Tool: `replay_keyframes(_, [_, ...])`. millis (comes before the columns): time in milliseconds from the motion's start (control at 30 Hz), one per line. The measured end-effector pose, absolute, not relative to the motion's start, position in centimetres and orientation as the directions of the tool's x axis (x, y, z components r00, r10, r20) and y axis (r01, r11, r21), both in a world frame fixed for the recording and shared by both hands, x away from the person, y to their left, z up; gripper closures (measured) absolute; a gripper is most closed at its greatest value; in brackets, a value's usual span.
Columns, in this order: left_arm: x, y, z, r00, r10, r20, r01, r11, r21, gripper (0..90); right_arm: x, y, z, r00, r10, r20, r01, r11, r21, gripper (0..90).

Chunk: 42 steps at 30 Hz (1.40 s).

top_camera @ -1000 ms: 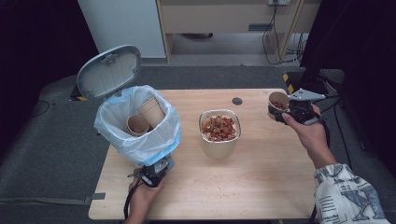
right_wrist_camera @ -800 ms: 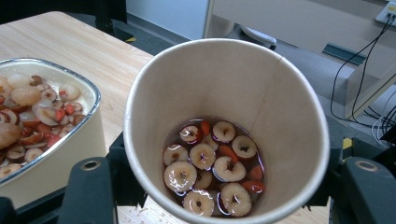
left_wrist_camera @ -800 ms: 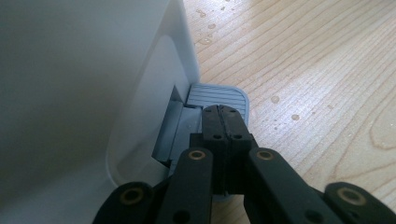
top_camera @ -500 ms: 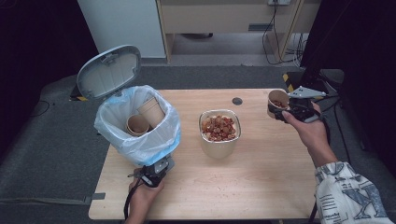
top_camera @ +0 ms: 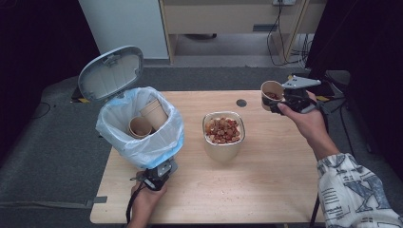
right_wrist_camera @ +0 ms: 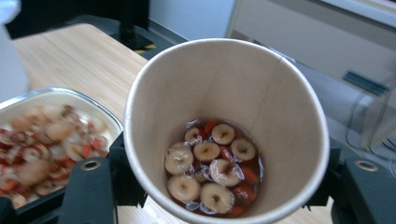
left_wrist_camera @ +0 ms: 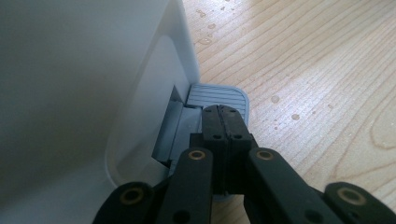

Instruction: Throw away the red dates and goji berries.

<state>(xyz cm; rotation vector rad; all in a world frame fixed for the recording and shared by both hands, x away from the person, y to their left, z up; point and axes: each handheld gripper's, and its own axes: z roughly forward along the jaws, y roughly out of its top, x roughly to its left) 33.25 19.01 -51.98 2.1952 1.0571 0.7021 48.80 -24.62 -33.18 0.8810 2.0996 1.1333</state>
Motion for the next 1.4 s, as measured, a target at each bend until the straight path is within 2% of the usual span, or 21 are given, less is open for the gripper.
replay_keyframes(567, [33.2,19.0,-52.0,0.543,0.816,0.198,0.502,-0.505,0.703,89.0,49.2,-20.0,-32.9,-0.690,0.697,-0.194,0.232,0.468,0.853,34.0])
replay_keyframes(1067, [33.3,19.0,-52.0,0.543,0.817,0.194,0.500,-0.500,0.707,89.0,49.0,-17.6,-32.7,-0.715,0.673,-0.188,0.218,0.469,0.856,34.0])
replay_keyframes(1200, [33.3,19.0,-52.0,0.543,0.817,0.195,0.500,-0.501,0.706,89.0,48.8,-16.7,-32.6,-0.741,0.640,-0.202,0.197,0.495,0.846,33.9])
replay_keyframes(1400, [33.3,19.0,-52.0,0.542,0.818,0.192,0.501,-0.499,0.707,89.0,48.9,-16.4,-32.4,-0.736,0.649,-0.191,0.197,0.476,0.857,34.0])
